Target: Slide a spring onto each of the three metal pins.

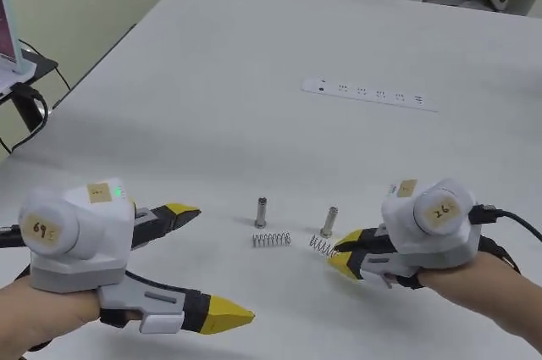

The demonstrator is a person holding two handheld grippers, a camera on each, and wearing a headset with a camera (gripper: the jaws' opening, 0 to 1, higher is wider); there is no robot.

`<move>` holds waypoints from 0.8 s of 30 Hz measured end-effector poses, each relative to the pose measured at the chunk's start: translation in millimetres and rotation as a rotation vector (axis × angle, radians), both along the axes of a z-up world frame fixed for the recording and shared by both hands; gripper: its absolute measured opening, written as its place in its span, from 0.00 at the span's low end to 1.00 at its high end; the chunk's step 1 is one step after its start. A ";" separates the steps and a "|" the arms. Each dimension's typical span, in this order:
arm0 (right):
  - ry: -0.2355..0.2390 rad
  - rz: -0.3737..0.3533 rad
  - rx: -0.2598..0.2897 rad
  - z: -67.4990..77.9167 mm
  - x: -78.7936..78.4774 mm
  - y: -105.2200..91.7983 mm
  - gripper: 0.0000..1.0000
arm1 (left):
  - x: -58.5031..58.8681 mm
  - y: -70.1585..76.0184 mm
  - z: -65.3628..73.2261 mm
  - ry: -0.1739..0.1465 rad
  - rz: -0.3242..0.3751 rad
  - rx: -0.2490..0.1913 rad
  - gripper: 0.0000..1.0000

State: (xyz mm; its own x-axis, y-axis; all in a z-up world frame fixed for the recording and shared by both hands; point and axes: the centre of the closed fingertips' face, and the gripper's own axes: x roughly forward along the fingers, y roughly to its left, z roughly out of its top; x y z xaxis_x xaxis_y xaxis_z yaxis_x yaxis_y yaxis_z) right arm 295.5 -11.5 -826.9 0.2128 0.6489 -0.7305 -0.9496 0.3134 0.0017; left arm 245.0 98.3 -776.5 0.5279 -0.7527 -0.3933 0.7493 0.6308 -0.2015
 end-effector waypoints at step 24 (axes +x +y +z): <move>-0.059 0.162 0.028 39.0 -40.7 -21.2 0.08 | -6.9 -55.8 10.0 0.007 -0.230 -0.001 0.61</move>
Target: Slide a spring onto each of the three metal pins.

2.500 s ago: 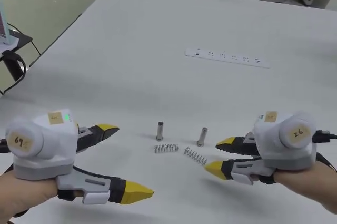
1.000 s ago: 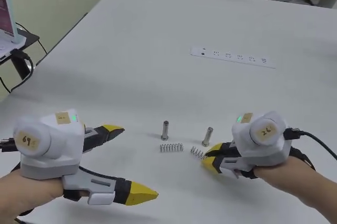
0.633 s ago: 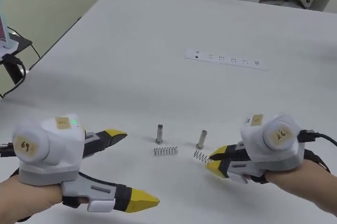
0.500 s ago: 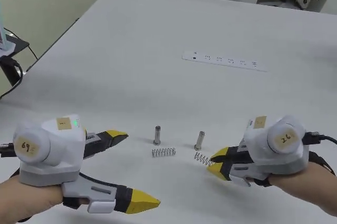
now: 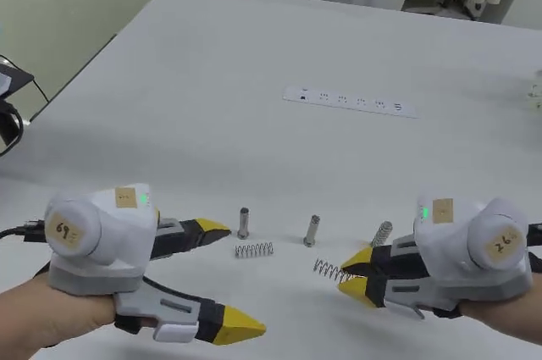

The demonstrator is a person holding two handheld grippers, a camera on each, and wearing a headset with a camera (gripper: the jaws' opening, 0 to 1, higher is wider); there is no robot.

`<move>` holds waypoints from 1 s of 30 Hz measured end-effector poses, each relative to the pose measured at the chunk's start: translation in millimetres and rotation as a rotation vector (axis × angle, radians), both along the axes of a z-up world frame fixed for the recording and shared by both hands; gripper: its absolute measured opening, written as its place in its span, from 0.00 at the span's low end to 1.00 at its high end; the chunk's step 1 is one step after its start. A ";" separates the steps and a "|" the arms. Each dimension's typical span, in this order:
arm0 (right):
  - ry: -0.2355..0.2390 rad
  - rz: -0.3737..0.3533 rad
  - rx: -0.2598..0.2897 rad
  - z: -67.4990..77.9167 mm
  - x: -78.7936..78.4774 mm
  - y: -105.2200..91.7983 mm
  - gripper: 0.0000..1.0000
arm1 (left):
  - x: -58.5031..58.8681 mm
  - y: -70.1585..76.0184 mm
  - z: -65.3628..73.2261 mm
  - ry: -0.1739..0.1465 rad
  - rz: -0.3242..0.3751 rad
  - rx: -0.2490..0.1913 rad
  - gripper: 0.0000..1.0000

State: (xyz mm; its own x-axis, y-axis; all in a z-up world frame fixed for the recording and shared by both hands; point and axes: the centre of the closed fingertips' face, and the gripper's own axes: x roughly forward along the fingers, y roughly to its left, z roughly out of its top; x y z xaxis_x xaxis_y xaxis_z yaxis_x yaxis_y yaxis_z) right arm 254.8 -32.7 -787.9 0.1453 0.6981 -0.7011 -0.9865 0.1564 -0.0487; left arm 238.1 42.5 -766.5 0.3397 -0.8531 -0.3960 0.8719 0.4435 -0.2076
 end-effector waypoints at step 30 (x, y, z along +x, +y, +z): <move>-0.094 0.217 -0.001 16.2 -22.6 14.8 0.08 | 2.4 -56.7 4.5 -0.084 -0.143 -0.003 0.21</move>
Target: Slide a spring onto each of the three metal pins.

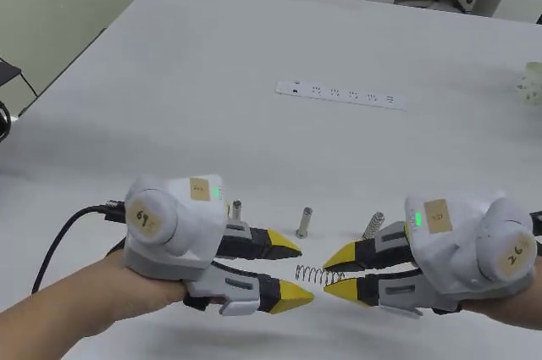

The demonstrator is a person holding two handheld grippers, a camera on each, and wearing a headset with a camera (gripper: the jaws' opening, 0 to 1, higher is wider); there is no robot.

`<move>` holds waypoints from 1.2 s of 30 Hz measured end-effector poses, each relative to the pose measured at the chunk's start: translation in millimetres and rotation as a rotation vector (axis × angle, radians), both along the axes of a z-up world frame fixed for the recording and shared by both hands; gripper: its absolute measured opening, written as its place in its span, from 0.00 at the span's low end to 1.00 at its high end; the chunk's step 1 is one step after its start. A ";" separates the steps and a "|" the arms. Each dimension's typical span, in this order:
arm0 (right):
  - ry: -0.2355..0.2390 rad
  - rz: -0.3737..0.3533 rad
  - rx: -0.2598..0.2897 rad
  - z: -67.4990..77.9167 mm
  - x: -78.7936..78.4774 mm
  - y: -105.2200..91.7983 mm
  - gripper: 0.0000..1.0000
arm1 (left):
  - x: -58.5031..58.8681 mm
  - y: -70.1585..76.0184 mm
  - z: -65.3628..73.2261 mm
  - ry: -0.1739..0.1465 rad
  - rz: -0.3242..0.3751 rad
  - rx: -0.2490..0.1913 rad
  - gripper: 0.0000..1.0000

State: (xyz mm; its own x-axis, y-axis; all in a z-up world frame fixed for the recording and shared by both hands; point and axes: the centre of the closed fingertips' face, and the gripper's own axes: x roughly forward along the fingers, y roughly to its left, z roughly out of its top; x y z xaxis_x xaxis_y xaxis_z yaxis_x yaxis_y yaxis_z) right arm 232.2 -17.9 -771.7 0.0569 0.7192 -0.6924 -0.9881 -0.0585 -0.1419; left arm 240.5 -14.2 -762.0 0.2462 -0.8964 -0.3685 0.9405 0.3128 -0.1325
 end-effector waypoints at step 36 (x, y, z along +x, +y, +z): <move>0.065 -0.052 0.018 2.1 -3.9 -5.5 0.10 | -11.7 -6.2 4.6 -0.026 -0.068 -0.003 0.02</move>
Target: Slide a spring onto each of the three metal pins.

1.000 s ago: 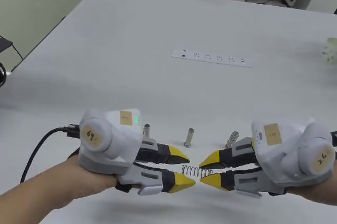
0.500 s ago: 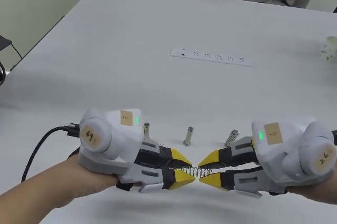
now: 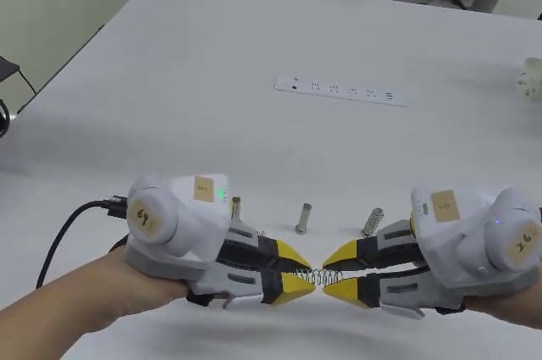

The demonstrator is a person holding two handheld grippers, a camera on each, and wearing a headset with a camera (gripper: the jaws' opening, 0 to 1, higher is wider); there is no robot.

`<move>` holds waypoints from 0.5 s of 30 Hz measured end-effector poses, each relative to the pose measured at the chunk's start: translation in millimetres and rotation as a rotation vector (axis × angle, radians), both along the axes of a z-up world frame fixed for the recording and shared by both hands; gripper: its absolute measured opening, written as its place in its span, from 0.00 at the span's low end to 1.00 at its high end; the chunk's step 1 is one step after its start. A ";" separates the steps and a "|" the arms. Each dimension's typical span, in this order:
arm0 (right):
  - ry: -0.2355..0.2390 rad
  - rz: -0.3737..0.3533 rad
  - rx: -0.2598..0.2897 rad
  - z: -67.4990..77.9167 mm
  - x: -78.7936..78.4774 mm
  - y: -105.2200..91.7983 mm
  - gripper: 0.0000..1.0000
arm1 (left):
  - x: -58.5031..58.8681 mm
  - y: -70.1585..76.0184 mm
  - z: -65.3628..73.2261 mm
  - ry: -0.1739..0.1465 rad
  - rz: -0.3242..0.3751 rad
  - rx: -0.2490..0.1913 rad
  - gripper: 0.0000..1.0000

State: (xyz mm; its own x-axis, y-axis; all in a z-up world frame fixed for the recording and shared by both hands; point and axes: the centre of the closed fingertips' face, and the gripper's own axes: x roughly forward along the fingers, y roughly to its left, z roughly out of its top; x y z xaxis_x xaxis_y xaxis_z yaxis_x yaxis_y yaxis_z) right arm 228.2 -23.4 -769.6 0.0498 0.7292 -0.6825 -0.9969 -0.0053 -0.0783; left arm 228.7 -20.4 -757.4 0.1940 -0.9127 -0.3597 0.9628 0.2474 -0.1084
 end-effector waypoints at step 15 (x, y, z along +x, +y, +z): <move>-0.022 -0.002 0.019 7.2 1.6 -2.5 0.08 | -0.5 3.7 -0.7 0.019 0.008 0.000 0.02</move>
